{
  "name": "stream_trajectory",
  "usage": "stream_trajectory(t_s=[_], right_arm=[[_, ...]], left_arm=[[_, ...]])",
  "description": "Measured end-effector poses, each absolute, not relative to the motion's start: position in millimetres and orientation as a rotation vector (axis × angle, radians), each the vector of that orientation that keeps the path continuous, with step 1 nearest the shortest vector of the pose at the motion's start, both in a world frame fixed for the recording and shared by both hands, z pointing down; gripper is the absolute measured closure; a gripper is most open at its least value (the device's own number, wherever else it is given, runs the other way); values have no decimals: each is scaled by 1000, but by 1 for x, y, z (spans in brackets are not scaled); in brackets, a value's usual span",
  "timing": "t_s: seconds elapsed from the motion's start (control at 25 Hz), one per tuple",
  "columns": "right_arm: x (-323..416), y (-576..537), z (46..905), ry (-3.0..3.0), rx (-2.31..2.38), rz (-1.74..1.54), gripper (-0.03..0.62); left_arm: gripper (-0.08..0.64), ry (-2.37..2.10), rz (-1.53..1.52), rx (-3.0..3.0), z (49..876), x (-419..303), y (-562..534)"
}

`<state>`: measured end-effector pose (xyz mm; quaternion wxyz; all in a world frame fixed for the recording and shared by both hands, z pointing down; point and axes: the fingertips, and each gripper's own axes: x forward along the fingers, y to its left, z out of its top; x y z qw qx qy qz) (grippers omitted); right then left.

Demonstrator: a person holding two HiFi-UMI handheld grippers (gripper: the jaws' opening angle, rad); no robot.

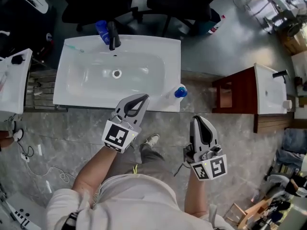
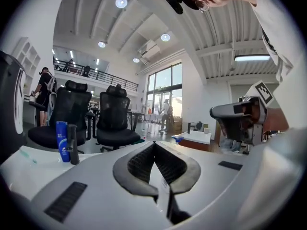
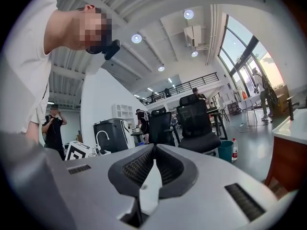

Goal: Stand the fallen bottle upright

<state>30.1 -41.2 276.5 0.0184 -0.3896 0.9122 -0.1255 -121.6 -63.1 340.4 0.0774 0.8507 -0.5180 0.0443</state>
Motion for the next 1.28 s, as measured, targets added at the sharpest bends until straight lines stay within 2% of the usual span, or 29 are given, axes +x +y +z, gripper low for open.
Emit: stream_trajectory(t_s=[0.56, 1.04, 1.28], right_arm=[[32, -19, 210, 2810, -1250, -264, 551], [26, -9, 172, 2795, -1251, -195, 551], [42, -10, 161, 2761, -1300, -159, 551]], left_arm=[[541, -1791, -32, 2632, 205, -161, -33], [541, -1940, -97, 2648, 127, -203, 15], [541, -2053, -91, 2555, 125, -225, 24]])
